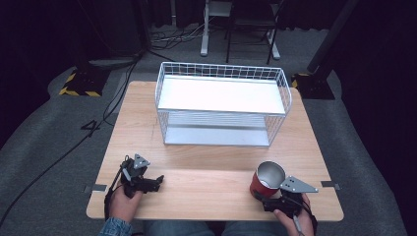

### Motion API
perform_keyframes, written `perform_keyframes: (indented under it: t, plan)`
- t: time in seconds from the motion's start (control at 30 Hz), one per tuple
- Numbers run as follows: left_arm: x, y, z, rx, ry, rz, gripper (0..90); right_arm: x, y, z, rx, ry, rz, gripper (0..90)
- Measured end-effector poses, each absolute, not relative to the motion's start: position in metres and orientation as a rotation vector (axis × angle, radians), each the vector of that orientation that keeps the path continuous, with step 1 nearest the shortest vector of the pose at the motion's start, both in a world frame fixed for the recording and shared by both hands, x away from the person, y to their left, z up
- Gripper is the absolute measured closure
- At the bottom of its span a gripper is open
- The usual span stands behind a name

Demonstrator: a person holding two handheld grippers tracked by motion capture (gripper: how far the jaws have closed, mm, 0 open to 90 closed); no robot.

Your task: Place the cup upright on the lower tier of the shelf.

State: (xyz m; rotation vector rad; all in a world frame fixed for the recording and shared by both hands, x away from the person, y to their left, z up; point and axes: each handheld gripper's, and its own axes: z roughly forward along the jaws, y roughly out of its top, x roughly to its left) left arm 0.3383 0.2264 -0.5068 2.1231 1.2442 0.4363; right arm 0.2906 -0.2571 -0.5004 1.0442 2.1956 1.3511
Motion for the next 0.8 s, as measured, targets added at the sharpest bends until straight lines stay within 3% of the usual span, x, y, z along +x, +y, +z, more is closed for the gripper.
perform_keyframes:
  t: [0.8]
  plan:
    - [0.3383, 0.2265, -0.5069, 2.122, 1.243, 0.438, 0.0, 0.2870, -0.2543, -0.4994, 0.986, 2.174, 1.353, 16.5]
